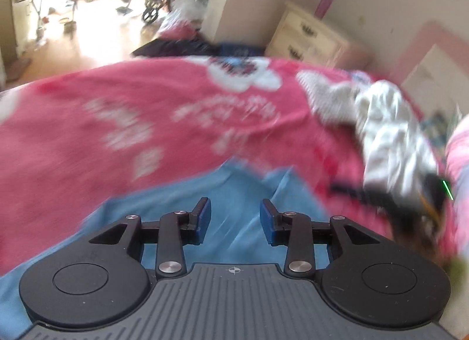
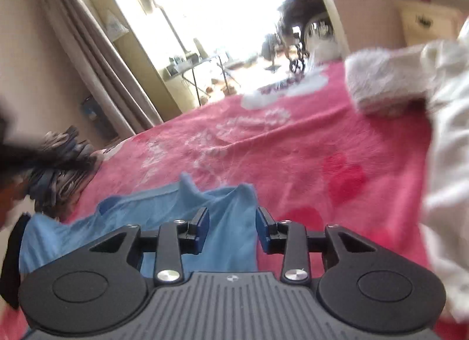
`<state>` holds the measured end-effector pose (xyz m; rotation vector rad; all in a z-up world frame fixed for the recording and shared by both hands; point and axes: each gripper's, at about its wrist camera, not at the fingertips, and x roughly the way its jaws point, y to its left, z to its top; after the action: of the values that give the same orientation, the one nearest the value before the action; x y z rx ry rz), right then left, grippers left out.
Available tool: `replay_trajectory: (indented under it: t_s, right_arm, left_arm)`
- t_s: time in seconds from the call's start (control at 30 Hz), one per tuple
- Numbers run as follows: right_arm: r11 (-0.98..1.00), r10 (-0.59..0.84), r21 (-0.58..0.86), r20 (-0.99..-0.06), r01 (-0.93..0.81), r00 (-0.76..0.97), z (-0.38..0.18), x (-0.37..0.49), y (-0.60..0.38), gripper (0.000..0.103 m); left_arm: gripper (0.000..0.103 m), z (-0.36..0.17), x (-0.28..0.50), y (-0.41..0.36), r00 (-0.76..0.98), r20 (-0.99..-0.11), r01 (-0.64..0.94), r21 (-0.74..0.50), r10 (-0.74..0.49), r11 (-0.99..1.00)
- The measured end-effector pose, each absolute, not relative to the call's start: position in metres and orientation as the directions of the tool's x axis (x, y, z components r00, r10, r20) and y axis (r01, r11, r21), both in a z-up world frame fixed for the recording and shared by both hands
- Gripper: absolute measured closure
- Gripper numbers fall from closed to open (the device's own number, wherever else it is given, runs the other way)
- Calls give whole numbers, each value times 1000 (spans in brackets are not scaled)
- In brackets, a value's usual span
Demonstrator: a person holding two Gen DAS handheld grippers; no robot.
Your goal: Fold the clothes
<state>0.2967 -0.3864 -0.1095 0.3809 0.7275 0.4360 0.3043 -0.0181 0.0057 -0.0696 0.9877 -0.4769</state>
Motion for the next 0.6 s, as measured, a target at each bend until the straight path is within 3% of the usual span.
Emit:
replay_trajectory:
  t_s: [0.13, 0.3, 0.37, 0.43, 0.6]
  right_arm:
    - [794, 554, 577, -553, -193, 623, -132, 341, -388, 65]
    - [757, 600, 633, -578, -161, 553, -151, 373, -379, 68]
    - [769, 595, 615, -591, -173, 545, -150, 374, -372, 86]
    - [791, 570, 588, -605, -171, 556, -147, 374, -367, 96]
    - [808, 486, 582, -566, -95, 666, -147, 359, -378, 97]
  left_arm:
    - [65, 14, 255, 36, 440, -822, 302, -245, -362, 921]
    - [65, -12, 199, 88, 482, -790, 158, -347, -379, 924]
    - [65, -27, 184, 99, 479, -793, 105, -374, -377, 921]
    - [65, -36, 179, 105, 452, -809, 87, -379, -376, 921]
    - [65, -42, 171, 123, 446, -817, 40, -390, -366, 920]
